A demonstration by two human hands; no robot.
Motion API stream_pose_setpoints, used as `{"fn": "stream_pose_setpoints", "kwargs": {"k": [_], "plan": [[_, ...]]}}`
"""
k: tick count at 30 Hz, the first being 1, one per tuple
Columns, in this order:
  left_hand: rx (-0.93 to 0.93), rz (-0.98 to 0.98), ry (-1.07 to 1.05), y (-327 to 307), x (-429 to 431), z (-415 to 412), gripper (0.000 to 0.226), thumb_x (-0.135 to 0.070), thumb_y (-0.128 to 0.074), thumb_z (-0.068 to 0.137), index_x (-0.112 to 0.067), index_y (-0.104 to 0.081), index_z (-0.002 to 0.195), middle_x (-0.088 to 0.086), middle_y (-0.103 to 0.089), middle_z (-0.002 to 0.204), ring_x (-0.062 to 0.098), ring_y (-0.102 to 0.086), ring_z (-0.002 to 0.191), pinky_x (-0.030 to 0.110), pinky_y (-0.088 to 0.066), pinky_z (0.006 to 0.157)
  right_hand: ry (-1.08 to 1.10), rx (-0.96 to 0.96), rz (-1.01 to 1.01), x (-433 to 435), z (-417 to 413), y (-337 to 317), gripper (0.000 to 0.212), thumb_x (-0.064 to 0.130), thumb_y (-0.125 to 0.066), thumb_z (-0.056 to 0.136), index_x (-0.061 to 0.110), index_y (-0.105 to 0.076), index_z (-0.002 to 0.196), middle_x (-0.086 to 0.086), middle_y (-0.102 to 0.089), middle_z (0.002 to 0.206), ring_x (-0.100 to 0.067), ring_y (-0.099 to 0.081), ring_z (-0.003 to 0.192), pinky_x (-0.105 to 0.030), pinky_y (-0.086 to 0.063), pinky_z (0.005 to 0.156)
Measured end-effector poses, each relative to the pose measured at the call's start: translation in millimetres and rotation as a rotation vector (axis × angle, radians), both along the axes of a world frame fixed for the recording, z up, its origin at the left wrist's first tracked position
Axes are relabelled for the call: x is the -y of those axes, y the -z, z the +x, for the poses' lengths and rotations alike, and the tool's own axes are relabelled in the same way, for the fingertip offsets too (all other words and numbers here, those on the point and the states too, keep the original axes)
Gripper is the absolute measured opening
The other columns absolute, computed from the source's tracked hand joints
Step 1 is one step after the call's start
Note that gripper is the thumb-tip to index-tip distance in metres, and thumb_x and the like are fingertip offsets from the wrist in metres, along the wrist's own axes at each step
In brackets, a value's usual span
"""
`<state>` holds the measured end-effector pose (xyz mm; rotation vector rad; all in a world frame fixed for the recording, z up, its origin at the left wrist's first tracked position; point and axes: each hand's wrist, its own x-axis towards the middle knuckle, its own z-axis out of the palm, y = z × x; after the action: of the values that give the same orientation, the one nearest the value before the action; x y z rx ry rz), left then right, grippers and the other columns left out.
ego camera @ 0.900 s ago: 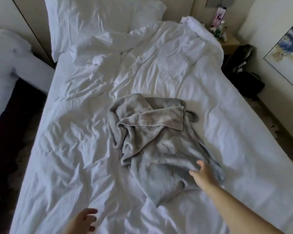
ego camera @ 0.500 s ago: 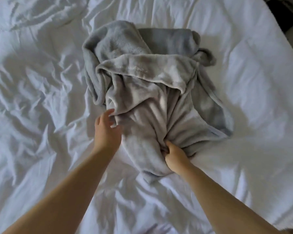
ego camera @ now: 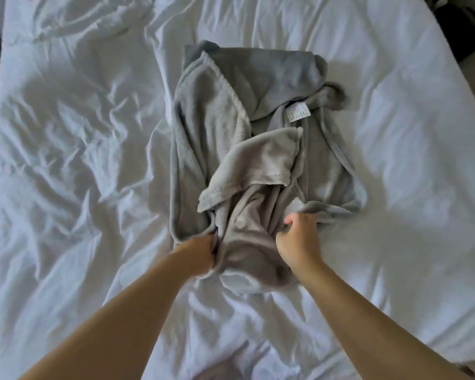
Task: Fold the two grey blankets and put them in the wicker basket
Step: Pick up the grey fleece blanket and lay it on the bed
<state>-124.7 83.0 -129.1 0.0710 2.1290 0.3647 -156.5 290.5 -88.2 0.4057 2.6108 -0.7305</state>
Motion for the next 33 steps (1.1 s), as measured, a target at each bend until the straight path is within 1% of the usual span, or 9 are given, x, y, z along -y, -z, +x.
{"fn": "stream_pose_setpoints", "kwargs": {"k": [3,6,9,15,18,23,26,29,33], "plan": [[0.028,0.005,-0.043,-0.4,-0.5,17.2,0.038,-0.018,-0.041,0.096,-0.009,-0.047,0.132,0.007,-0.054,0.131,0.023,-0.053,0.118,0.028,-0.041,0.101,-0.146,-0.392,-0.016,25.8,-30.5,-5.2,0.062,-0.006,-0.058,0.073,0.005,-0.046,0.133,-0.017,-0.039,0.145,-0.034,-0.039,0.132,-0.038,-0.032,0.108],[0.09,-0.034,-0.079,0.1,5.2,28.8,0.044,-0.02,-0.041,0.095,-0.015,-0.043,0.138,0.007,-0.055,0.129,0.025,-0.058,0.108,0.029,-0.048,0.081,-0.474,-0.024,-0.058,48.9,-48.2,11.7,0.092,0.013,-0.063,0.084,0.026,-0.004,0.153,-0.01,-0.049,0.139,-0.029,-0.051,0.121,-0.037,-0.043,0.101],[0.194,-0.07,-0.277,6.1,16.7,36.9,0.027,-0.022,-0.046,0.094,-0.015,-0.057,0.117,0.001,-0.058,0.083,0.015,-0.055,0.065,0.023,-0.043,0.048,-0.569,0.256,0.055,59.4,-34.7,34.4,0.064,0.028,-0.055,0.09,0.037,-0.026,0.147,-0.009,-0.061,0.126,-0.031,-0.058,0.11,-0.035,-0.048,0.088],[0.278,-0.007,-0.567,-23.2,26.9,65.4,0.019,-0.031,-0.055,0.088,-0.025,-0.048,0.072,0.001,-0.058,0.086,0.024,-0.065,0.089,0.037,-0.054,0.084,-0.331,0.239,0.02,52.3,31.5,26.2,0.027,0.034,-0.047,0.092,0.02,-0.062,0.11,-0.012,-0.067,0.115,-0.037,-0.059,0.108,-0.036,-0.045,0.085],[0.342,0.006,-0.633,-66.4,36.1,92.7,0.013,-0.028,-0.057,0.082,-0.016,-0.053,0.086,0.001,-0.056,0.078,0.015,-0.054,0.056,0.024,-0.047,0.052,-0.383,0.388,0.039,35.5,64.1,-9.2,0.035,0.024,-0.054,0.085,0.019,-0.057,0.119,-0.01,-0.064,0.122,-0.033,-0.057,0.115,-0.033,-0.045,0.092],[0.217,0.014,-0.742,-164.1,62.9,120.8,0.04,-0.038,-0.058,0.076,-0.014,-0.051,0.107,0.003,-0.049,0.081,0.015,-0.041,0.058,0.02,-0.032,0.047,-0.599,0.554,0.044,14.9,68.5,-106.6,0.028,0.02,-0.061,0.081,0.022,-0.06,0.109,0.0,-0.061,0.116,-0.023,-0.06,0.104,-0.02,-0.042,0.071],[-0.028,0.116,-0.888,-216.5,71.6,124.9,0.039,-0.031,-0.065,0.084,-0.008,-0.059,0.116,0.006,-0.056,0.084,0.016,-0.046,0.065,0.021,-0.037,0.053,-0.576,0.249,0.019,17.0,50.4,-187.4,0.024,0.012,-0.055,0.082,0.028,-0.069,0.094,0.001,-0.065,0.094,-0.02,-0.061,0.091,-0.021,-0.038,0.063],[-0.407,0.294,-0.903,-276.9,60.5,112.7,0.062,-0.027,-0.076,0.079,-0.031,-0.047,0.134,-0.001,-0.05,0.13,0.017,-0.051,0.115,0.023,-0.047,0.081,-0.516,-0.148,-0.253,36.7,37.3,-274.6,0.031,0.006,-0.049,0.081,0.032,-0.065,0.076,0.013,-0.066,0.081,-0.01,-0.06,0.084,-0.021,-0.041,0.065],[-0.741,0.711,-0.67,-371.7,22.2,82.8,0.065,-0.039,-0.079,0.073,-0.064,-0.04,0.119,-0.043,-0.051,0.111,-0.026,-0.047,0.101,-0.001,-0.04,0.075,-0.583,-0.501,-0.68,68.5,46.3,-376.7,0.047,0.002,-0.051,0.075,0.046,-0.066,0.081,0.028,-0.065,0.086,0.007,-0.061,0.085,-0.002,-0.042,0.071]]}}
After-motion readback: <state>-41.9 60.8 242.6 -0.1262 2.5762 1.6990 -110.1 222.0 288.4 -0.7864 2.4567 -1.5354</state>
